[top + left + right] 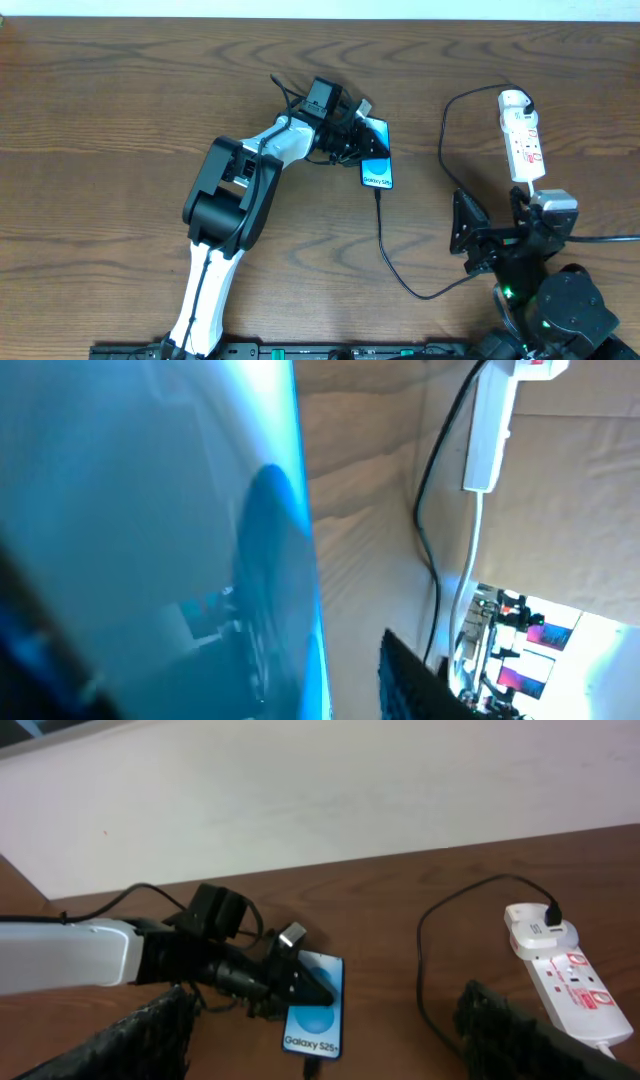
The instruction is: Plug charger to phone and switch on socket
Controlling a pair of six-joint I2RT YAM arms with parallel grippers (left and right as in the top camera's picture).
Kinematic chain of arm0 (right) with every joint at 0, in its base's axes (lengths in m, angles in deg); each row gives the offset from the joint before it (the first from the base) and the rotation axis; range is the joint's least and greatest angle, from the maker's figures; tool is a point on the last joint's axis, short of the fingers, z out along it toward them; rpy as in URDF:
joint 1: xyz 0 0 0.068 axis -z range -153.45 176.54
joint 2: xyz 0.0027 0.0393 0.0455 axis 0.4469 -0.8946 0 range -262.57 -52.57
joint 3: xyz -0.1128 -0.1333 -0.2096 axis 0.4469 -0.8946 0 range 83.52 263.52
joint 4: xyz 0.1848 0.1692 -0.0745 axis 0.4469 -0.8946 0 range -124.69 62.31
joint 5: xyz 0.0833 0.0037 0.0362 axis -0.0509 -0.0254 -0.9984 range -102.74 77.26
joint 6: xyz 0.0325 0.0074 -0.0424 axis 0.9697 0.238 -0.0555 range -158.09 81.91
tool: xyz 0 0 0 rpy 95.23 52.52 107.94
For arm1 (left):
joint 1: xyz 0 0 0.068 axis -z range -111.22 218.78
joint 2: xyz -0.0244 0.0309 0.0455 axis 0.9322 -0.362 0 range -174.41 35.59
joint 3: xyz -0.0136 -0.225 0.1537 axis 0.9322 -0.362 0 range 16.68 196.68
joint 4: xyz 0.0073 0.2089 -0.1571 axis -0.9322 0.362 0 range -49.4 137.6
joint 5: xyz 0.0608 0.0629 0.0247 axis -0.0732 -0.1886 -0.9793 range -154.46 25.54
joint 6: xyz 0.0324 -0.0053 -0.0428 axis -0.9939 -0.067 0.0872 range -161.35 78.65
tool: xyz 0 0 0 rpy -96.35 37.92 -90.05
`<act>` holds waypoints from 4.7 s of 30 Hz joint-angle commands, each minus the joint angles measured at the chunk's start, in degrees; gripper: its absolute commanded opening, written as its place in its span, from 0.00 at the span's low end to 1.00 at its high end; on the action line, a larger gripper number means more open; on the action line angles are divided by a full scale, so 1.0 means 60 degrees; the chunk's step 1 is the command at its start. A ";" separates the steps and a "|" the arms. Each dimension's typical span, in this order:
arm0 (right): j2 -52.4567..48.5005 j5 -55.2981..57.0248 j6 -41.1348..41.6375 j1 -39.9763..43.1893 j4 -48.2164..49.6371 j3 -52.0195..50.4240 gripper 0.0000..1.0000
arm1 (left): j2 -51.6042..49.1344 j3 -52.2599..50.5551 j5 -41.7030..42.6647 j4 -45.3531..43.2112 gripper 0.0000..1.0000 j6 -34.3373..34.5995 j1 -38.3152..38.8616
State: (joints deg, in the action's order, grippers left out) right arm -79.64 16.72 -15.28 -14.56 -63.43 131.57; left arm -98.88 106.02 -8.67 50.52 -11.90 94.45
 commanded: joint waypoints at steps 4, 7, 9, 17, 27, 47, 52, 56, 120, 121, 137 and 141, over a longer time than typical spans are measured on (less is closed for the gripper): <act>-0.0175 0.0142 -0.0018 0.0047 -0.0004 0.0113 0.82 | 0.0058 0.0076 -0.0419 0.0095 0.52 -0.0262 -0.0033; -0.0215 0.0142 -0.0018 0.0051 -0.0011 0.0113 0.82 | 0.0058 0.0076 -0.0423 0.0095 0.57 -0.0266 -0.0033; -0.0262 0.0142 -0.0018 0.0051 -0.0011 0.0113 0.83 | 0.0058 0.0076 -0.0423 0.0098 0.60 -0.0266 -0.0033; -0.0550 0.0142 -0.0018 0.0051 -0.0011 0.0113 0.83 | 0.0058 0.0076 -0.0630 0.0215 0.80 -0.0259 -0.0033; -0.0914 0.0142 -0.0018 0.0051 -0.0007 0.0113 0.85 | 0.0058 0.0076 -0.2299 0.1501 0.83 -0.0310 -0.0033; -0.1188 0.0142 -0.0018 0.0051 -0.0015 0.0113 0.86 | 0.0058 0.0076 -0.2455 0.1781 0.86 -0.3304 0.0346; -0.1188 0.0142 -0.0018 0.0051 -0.0029 0.0113 0.86 | 0.0058 0.0076 -0.3013 0.1840 0.86 -0.3606 0.0503; -0.1188 0.0142 -0.0018 0.0051 -0.0138 0.0113 0.87 | 0.0058 0.0076 -0.4481 0.2415 0.86 -0.3577 0.0503; -1.1264 -0.4255 0.1158 0.9879 -0.2175 0.4583 0.01 | 1.7496 -0.2943 -0.9774 1.0604 0.98 -0.3042 -0.2750; -1.1566 -0.4258 0.1155 0.9908 -0.2244 0.4903 0.01 | 1.7547 -0.2943 -0.9774 1.0837 0.98 -0.3042 -0.2750; -1.6316 -0.4998 0.1526 1.0156 -0.2929 0.9187 0.01 | 1.7715 -0.2943 -0.9774 1.3063 0.98 -0.3038 -0.2750; -1.6680 -0.5366 0.1861 1.0156 -0.2809 0.9318 0.01 | 1.8130 -0.2943 -0.9774 1.3067 0.98 -0.3038 -0.2750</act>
State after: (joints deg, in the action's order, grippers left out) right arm -178.76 -13.08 -6.27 46.18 -80.48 185.84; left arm 7.50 88.47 -66.35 128.74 -30.65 78.14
